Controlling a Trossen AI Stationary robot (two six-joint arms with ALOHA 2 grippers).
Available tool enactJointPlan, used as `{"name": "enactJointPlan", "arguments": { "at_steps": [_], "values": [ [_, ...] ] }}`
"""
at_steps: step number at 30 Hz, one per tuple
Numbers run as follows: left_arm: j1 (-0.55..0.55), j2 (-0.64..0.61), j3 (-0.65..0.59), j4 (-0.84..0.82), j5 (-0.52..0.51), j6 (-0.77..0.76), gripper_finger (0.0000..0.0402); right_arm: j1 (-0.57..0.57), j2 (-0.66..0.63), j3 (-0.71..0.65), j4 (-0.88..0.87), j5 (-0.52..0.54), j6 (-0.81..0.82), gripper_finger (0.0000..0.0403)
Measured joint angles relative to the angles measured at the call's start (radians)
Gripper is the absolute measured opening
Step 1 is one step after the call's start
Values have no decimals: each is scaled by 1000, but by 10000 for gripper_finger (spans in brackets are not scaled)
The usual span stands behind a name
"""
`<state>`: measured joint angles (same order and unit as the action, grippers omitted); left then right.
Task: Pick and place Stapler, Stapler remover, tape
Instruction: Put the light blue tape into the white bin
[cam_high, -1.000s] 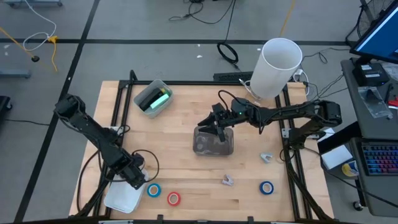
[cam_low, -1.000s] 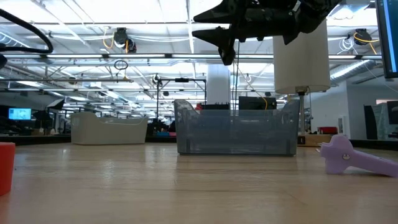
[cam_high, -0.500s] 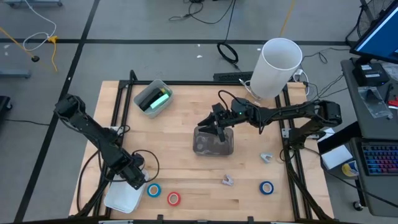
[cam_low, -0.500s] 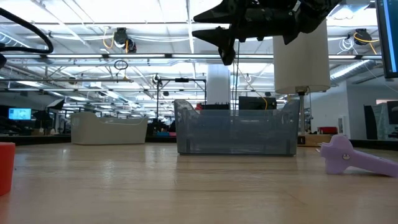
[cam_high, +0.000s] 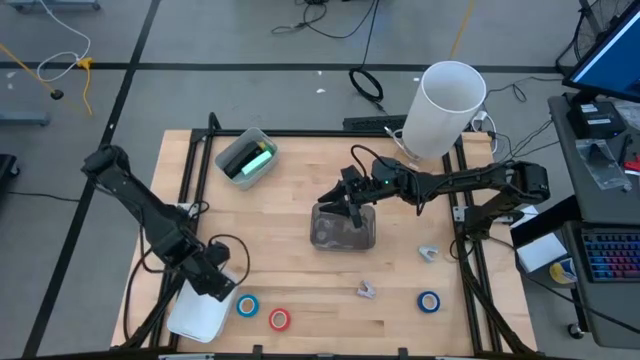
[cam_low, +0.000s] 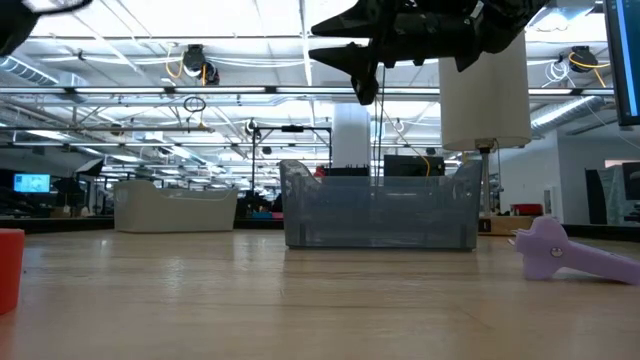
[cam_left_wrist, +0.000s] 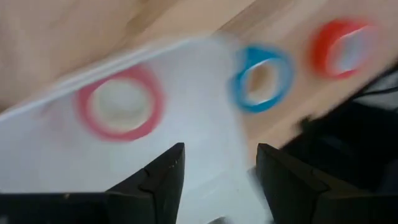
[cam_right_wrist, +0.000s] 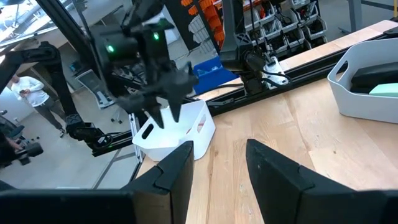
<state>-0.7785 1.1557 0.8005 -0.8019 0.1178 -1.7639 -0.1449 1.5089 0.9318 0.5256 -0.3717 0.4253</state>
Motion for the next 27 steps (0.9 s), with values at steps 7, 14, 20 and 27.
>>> {"name": "enactJointPlan", "arguments": {
  "at_steps": [7,14,20,27],
  "values": [
    [47,18,26,193,-193,166,200,-12,0,0,-5,-1,7,139],
    [135,121,26,376,-155,423,200,-24,0,0,-45,-1,7,140],
    [203,206,26,463,-20,629,200,-24,0,0,-67,-1,5,141],
    [248,295,26,456,148,799,200,-24,0,0,-70,-1,0,141]
  ]
}}
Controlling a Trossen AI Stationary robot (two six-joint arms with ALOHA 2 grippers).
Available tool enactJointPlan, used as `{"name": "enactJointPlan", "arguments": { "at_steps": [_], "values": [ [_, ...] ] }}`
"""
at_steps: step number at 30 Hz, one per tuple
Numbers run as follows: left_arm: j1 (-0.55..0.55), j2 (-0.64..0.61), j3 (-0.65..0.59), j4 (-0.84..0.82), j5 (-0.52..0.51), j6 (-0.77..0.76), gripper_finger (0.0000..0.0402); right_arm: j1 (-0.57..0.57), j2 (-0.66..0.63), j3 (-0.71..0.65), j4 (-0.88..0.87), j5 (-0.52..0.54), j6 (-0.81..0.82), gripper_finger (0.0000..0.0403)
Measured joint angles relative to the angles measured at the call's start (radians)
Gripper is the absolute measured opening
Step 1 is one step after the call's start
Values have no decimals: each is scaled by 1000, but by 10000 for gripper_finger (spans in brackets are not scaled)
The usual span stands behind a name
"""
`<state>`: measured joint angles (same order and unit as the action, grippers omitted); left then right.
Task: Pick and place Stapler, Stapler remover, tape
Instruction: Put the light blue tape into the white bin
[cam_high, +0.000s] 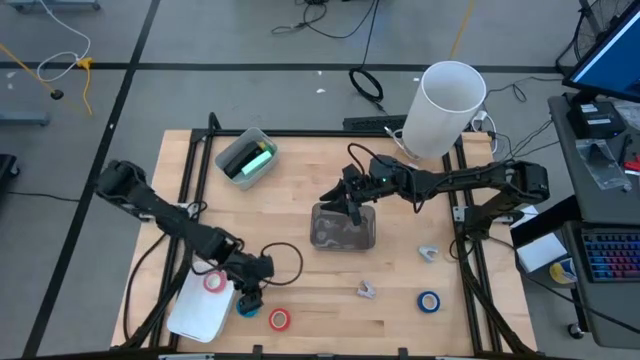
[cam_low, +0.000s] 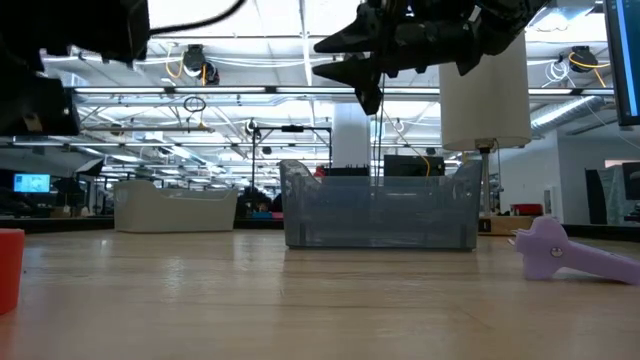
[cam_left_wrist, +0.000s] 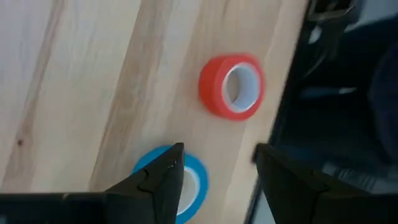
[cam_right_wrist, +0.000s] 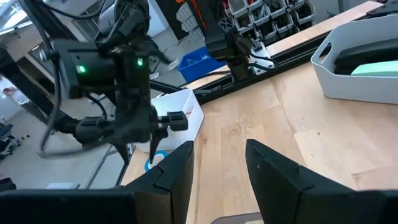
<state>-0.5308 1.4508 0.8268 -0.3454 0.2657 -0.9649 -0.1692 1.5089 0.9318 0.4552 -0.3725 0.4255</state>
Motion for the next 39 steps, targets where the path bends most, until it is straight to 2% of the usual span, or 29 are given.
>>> {"name": "enactJointPlan", "arguments": {
  "at_steps": [6,16,20,30,39],
  "values": [
    [3,39,0,-91,41,89,200,0,0,0,-15,0,-4,142],
    [3,39,0,-130,-64,383,200,-2,0,0,-20,2,-23,138],
    [3,39,0,-130,-76,492,200,-2,0,0,-20,2,-23,135],
    [-2,66,0,-129,24,674,200,-2,0,0,-20,4,-23,134],
    [-2,159,0,-131,32,760,200,-2,0,0,-20,4,-27,133]
  ]
}}
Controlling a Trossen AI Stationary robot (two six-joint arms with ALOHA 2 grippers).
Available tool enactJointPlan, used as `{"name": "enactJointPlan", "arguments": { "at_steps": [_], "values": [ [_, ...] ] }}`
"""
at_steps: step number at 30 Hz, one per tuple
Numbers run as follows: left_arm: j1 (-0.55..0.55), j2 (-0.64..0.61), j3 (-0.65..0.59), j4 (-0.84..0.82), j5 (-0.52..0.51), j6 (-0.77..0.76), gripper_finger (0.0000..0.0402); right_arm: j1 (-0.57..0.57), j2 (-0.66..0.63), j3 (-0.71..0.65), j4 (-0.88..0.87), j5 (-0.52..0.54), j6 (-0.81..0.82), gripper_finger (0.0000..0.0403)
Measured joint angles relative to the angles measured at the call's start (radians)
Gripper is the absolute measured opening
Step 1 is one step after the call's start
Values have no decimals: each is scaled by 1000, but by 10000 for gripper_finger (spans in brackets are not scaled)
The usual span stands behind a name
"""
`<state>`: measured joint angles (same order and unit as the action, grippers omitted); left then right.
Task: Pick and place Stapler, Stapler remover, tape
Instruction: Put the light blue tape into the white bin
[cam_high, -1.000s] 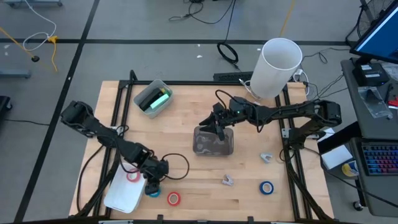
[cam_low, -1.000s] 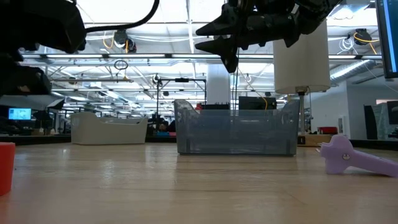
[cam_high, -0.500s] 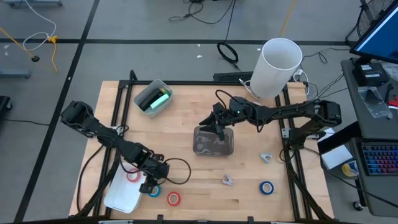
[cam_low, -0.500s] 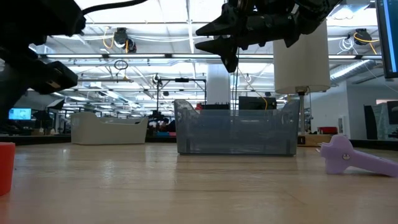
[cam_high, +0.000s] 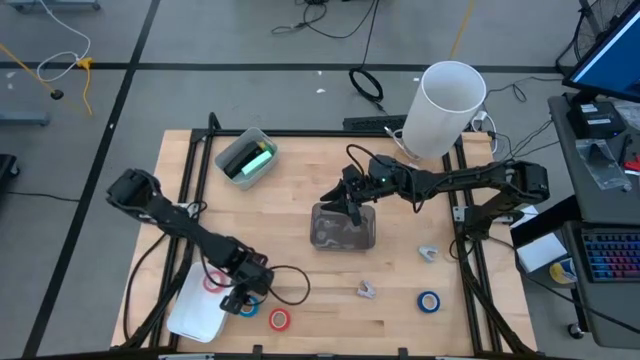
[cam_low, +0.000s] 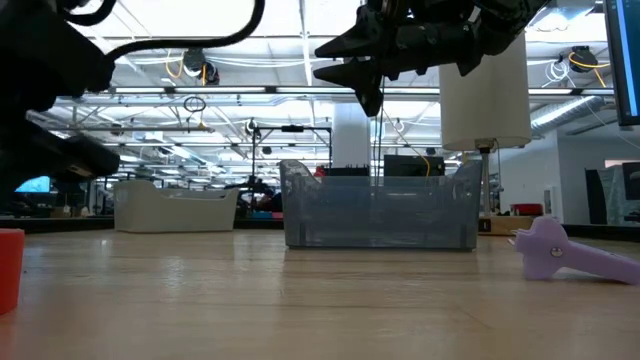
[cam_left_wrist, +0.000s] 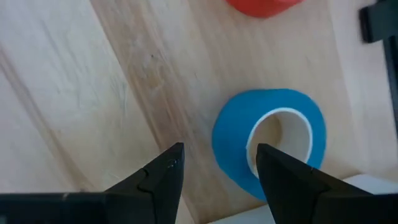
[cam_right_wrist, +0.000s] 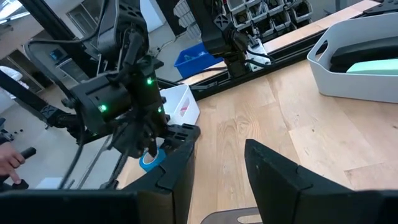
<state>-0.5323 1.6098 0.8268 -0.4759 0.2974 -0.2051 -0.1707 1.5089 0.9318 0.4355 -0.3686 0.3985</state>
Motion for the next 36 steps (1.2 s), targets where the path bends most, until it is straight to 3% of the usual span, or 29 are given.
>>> {"name": "enactJointPlan", "arguments": {
  "at_steps": [9,17,29,32,36],
  "values": [
    [0,44,15,1,-23,58,200,0,0,0,0,0,1,130],
    [0,54,52,-23,-193,145,194,0,0,0,0,0,8,130],
    [4,53,54,-23,-196,158,45,0,0,0,0,0,7,130],
    [13,46,54,-32,-200,154,38,0,0,0,0,0,6,130],
    [41,41,102,-124,-303,144,38,0,0,0,0,0,6,130]
  ]
}}
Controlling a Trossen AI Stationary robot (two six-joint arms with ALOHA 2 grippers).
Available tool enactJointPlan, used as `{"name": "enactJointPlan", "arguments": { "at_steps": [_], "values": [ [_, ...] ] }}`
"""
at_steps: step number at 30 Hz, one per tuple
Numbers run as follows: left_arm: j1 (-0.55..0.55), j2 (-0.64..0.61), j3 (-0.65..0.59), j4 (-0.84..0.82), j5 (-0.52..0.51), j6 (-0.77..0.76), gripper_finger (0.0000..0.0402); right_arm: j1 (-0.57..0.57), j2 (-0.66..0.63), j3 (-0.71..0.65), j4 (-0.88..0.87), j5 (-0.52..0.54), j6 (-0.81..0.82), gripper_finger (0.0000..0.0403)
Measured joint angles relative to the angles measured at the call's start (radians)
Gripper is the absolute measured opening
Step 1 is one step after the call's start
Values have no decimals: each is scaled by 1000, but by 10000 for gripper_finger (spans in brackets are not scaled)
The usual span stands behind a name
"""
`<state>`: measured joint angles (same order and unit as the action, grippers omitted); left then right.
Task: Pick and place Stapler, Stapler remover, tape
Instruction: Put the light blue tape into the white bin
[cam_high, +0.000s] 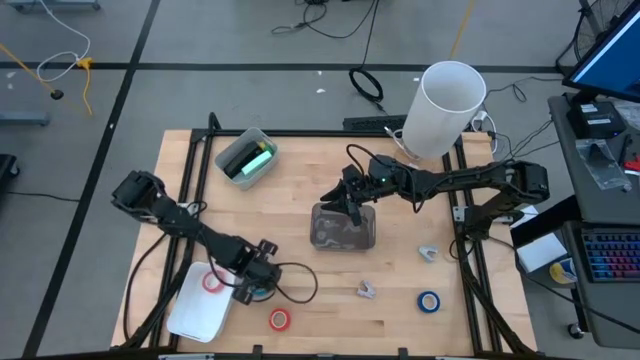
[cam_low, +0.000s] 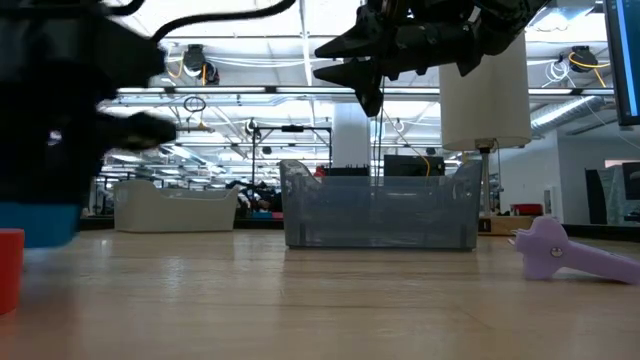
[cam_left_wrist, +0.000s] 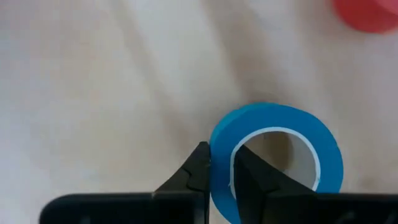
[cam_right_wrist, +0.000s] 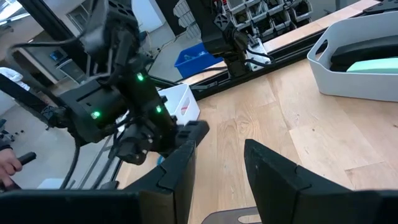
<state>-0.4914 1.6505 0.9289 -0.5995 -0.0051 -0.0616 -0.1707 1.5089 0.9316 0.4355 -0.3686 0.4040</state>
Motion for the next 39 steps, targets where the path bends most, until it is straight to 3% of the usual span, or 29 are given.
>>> {"name": "enactJointPlan", "arguments": {
  "at_steps": [4,7,12,17,26,39],
  "values": [
    [39,0,113,-163,-127,1,38,0,0,0,0,0,0,130],
    [77,0,205,-275,-168,-41,38,0,0,0,0,0,-1,130],
    [107,-1,347,-557,-163,-257,38,0,0,0,0,0,1,130],
    [87,-2,405,-794,-61,-533,38,0,0,0,0,0,0,130],
    [-52,-39,443,-815,196,-1009,38,0,0,0,-3,0,-1,130],
    [-381,-87,433,-813,226,-1735,38,0,0,0,0,0,-5,130]
  ]
}}
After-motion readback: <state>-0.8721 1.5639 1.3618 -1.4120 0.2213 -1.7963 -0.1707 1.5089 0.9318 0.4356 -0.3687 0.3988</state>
